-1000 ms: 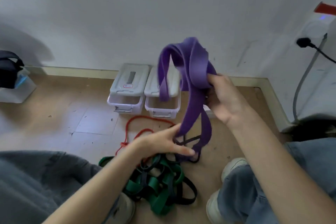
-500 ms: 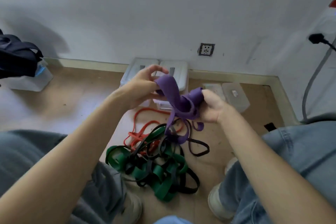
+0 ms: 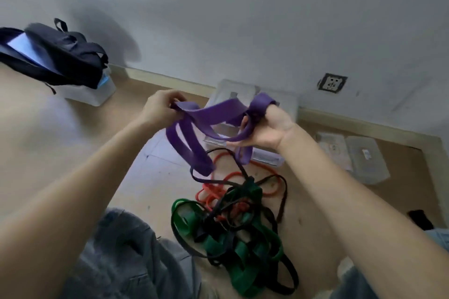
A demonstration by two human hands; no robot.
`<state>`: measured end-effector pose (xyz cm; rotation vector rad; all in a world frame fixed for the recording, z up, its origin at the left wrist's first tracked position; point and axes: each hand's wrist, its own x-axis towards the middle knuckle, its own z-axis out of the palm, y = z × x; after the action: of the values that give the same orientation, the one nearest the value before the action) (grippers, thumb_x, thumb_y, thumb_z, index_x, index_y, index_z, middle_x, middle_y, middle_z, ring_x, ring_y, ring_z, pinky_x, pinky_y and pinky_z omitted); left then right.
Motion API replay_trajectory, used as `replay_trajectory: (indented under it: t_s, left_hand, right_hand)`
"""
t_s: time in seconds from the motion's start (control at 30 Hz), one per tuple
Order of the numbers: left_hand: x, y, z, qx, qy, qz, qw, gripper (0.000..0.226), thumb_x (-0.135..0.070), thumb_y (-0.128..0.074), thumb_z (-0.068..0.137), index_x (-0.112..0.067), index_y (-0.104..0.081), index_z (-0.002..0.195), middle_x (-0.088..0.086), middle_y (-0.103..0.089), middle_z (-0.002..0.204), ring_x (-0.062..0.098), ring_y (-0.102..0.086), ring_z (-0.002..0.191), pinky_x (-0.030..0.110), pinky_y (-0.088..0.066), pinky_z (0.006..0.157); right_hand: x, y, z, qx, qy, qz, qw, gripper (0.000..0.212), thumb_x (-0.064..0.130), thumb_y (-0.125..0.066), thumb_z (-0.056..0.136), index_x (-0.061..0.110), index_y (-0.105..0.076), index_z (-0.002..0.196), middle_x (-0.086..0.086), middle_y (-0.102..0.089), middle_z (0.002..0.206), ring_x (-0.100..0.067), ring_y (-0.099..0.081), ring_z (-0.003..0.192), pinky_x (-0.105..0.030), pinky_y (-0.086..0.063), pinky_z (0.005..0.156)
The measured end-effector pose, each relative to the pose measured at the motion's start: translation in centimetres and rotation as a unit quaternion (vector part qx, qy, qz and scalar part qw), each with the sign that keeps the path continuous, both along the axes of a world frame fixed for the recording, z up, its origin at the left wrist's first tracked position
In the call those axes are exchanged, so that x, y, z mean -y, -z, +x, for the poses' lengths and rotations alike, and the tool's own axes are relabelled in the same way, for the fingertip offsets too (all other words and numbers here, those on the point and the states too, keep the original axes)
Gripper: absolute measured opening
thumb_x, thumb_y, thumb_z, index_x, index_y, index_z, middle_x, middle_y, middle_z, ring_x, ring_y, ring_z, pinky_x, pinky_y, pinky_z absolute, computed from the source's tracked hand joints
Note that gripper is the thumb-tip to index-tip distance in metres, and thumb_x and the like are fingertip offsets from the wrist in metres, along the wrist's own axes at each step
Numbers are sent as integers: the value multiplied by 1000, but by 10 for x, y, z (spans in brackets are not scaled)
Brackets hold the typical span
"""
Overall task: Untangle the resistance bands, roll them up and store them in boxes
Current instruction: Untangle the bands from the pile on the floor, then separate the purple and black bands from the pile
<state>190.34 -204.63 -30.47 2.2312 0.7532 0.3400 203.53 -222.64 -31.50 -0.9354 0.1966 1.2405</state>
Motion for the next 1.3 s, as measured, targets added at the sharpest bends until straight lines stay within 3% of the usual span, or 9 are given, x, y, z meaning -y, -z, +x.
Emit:
replay_trajectory:
  t_s: [0.13,0.4,0.67,0.77,0.83,0.9,1.07,1.2,1.3]
  left_hand:
    - [-45,37,-14,-160,37,141,976,28,12,-52,78,-2,-66,96,16,-66,100,28,-58,86,31,-45,72]
    - [-125,40,-24,-213,181,327,903,38,3,-50,85,-12,-51,120,8,-48,120,27,-45,113,29,-38,89]
    - [-173,77,-44,-128,249,439,854,59,6,-61,80,-8,-45,134,24,-38,138,40,-36,129,45,-48,94]
    - [-183,132,-83,-317,308,469,765,70,6,-39,90,-20,-11,149,9,-2,157,37,8,143,43,-16,117]
    - [-190,164,-110,-434,276,398,759,77,10,-32,88,-25,-1,149,3,11,157,33,14,143,37,-10,118]
    - [-189,186,-120,-463,198,288,815,70,7,-36,89,-23,-13,148,7,-2,158,28,-10,144,33,-21,114]
    - [-166,232,-108,-319,28,-17,947,55,-42,-49,93,-14,-36,138,14,-43,140,31,-44,124,35,-34,100]
    - [-153,271,-105,-464,27,-49,884,110,-74,-55,69,-25,4,148,14,1,157,40,-5,142,56,-13,112]
    - [-149,289,-97,-456,9,-114,883,122,-78,-56,62,-23,10,148,12,4,157,40,-1,143,56,-10,112]
  right_hand:
    - [-61,49,-17,-39,-104,-97,989,16,19,-37,94,12,-52,92,-3,-45,76,-11,-46,84,-51,-45,85]
    - [-179,47,-30,102,-172,-128,971,21,16,-42,92,10,-50,73,-3,-53,53,-17,-50,61,-37,-41,82]
    - [-215,47,-27,211,-260,-102,937,35,12,-35,93,13,-59,68,4,-52,44,-9,-46,32,-28,-39,62]
    - [-229,94,-78,234,-311,-137,911,24,7,-36,90,12,-59,85,-1,-55,60,-14,-50,49,-27,-42,57]
    - [-231,140,-122,234,-370,-196,877,17,11,-40,92,9,-53,104,-13,-60,86,-26,-59,81,-34,-48,73]
    - [-225,185,-152,290,-443,-252,810,27,19,-40,96,4,-51,116,-18,-58,107,-29,-54,102,-34,-44,86]
    - [-202,247,-134,445,-465,-302,703,18,12,-44,90,1,-58,90,-15,-49,91,-23,-45,86,-27,-37,67]
    - [-176,277,-94,419,-353,-413,728,36,22,-55,88,3,-52,119,-18,-56,121,-31,-55,109,-35,-45,92]
    - [-175,294,-93,326,-259,-349,839,56,27,-61,88,13,-35,136,-9,-42,139,-26,-49,116,-37,-43,100]
